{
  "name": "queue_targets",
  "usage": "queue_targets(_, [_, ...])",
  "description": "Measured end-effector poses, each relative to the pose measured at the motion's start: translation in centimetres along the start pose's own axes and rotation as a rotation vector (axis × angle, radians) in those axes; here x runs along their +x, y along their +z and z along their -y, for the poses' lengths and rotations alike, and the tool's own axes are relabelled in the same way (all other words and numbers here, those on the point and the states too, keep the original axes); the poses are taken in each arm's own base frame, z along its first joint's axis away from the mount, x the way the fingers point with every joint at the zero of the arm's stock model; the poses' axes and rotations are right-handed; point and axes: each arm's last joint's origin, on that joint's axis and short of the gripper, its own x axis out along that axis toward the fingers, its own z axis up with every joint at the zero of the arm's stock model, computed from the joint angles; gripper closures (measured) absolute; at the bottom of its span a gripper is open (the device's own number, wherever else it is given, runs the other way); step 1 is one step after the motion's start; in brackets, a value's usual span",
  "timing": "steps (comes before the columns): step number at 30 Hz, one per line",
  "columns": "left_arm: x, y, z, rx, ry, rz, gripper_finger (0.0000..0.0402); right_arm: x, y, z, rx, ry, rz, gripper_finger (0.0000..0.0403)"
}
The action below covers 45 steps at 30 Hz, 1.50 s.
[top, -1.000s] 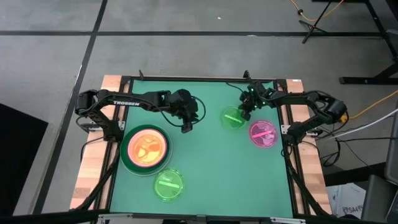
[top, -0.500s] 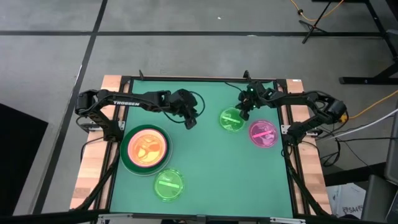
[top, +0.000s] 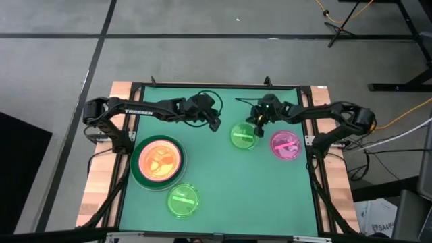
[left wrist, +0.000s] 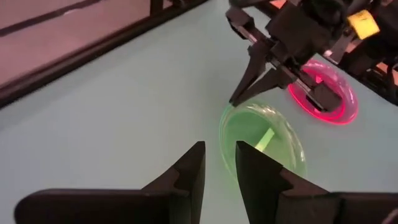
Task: Stack plastic plates
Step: Stack the top light green plate on top of the orange plate
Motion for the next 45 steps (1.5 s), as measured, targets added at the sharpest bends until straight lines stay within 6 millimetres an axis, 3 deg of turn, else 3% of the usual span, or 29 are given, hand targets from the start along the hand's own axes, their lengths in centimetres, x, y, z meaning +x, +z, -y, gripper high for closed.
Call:
queue_targets(16, [5.5,-3.8,1.0,-0.135,-0.006,-0.073,0.0319,0.7,1.8,-3.0,-0.118,0.014,0.095,0.0403])
queue_targets(29, [5.9,-4.3,1.5,-0.137,-0.029,-0.081,0.0319,0.7,2.2,-3.0,-0.127,-0.003,0.127,0.0403])
queue_targets(45, [7.8,-6.7,1.9,-0.132,-0.026,-0.143,0.0319,0.7,2.2,-3.1,-0.129,0.001,0.132,0.0403])
